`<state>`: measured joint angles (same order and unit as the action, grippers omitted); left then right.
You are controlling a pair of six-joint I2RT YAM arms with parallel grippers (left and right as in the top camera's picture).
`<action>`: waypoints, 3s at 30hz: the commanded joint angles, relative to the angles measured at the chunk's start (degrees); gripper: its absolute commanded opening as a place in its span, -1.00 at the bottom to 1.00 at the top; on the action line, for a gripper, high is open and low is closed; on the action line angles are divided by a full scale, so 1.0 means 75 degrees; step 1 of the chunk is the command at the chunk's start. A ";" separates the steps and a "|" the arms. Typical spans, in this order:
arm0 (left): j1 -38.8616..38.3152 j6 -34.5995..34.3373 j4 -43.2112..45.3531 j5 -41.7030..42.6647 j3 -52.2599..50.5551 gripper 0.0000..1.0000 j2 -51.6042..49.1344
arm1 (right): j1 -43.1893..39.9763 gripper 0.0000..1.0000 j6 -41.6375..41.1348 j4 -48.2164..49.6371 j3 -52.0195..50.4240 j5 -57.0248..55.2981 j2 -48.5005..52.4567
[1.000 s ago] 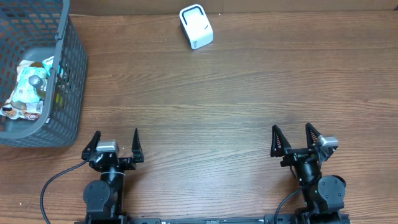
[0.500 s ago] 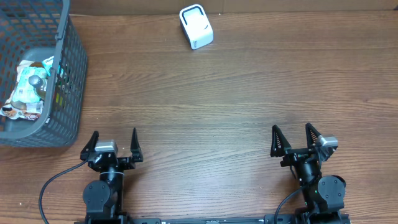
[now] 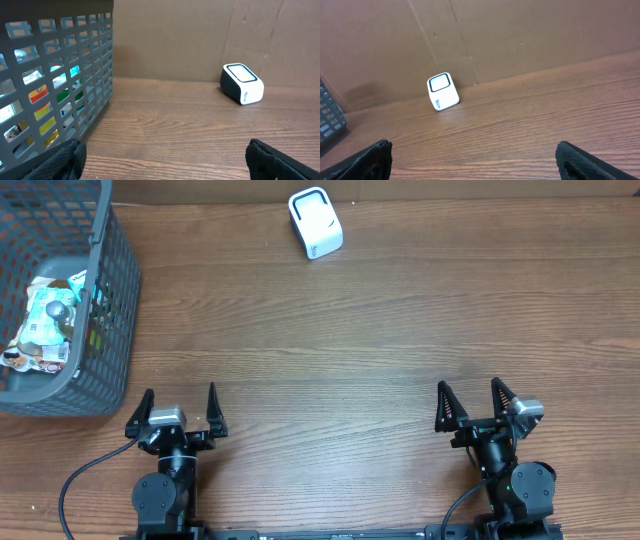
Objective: Scan the item barcode
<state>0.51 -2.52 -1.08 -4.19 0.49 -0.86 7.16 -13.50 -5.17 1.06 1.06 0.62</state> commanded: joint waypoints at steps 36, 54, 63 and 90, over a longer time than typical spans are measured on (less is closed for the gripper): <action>0.0029 0.0143 -0.5278 0.0729 0.6866 0.99 -0.4095 | -0.0020 1.00 -0.0029 0.0047 -0.0079 -0.0050 -0.0038; 0.0029 0.0131 -0.6406 0.3235 0.9923 0.44 -0.7347 | -0.0020 1.00 -0.0029 0.0047 -0.0079 -0.0050 -0.0038; 0.0029 0.0012 -0.5971 0.2891 0.9914 -0.74 -0.7431 | -0.0020 1.00 -0.0029 0.0047 -0.0079 -0.0050 -0.0038; 0.1585 -0.0172 -0.8017 0.1011 1.5204 1.00 -1.1471 | -0.0020 1.00 -0.0029 0.0047 -0.0079 -0.0050 -0.0038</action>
<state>9.39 -5.58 -62.13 4.12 111.53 -84.97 7.16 -13.50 -5.17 1.06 1.06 0.62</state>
